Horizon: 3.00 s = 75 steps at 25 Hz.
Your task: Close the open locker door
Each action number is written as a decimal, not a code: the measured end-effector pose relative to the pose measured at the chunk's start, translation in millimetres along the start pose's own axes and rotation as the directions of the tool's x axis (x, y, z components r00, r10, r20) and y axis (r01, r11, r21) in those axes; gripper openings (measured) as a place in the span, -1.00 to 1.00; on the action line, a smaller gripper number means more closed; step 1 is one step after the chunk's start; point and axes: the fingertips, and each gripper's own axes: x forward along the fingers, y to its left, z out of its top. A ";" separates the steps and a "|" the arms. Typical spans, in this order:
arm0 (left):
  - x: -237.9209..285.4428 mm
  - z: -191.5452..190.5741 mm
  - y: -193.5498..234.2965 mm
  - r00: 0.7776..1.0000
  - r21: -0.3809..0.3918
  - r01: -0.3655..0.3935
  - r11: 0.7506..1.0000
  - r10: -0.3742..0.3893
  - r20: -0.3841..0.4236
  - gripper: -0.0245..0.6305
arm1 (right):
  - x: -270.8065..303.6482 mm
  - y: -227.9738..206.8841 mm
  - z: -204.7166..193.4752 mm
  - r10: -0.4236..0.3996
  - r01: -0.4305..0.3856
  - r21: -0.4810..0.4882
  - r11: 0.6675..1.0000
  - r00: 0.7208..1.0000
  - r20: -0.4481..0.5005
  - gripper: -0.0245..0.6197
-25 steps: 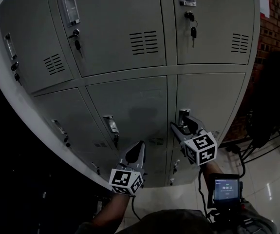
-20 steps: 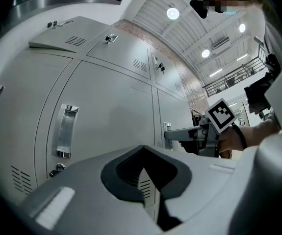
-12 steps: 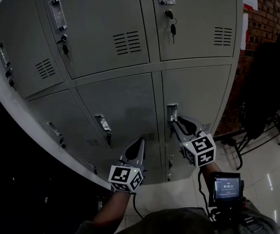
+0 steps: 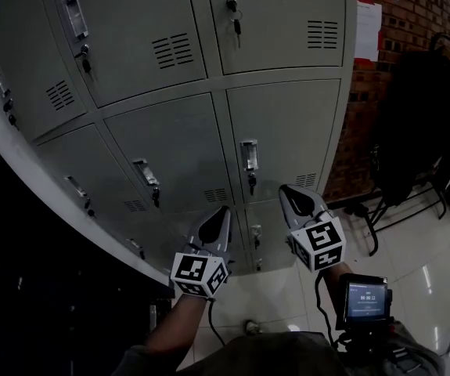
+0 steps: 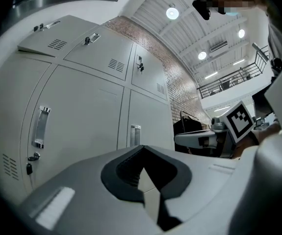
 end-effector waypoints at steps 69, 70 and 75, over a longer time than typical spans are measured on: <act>-199.4 18.2 -294.6 0.999 -0.003 -0.037 0.999 0.037 -0.013 -0.96 | -379.2 70.2 -5.2 -0.024 0.024 0.041 0.999 1.000 -0.008 -0.93; -198.6 17.8 -294.9 0.999 -0.004 -0.036 0.999 0.036 -0.012 -0.96 | -378.7 70.0 -5.3 -0.023 0.023 0.038 0.999 1.000 -0.007 -0.93; -194.8 12.8 -297.6 1.000 -0.001 -0.025 1.000 0.025 -0.011 -0.96 | -377.4 67.7 -6.7 -0.021 0.021 0.024 0.999 1.000 -0.003 -0.93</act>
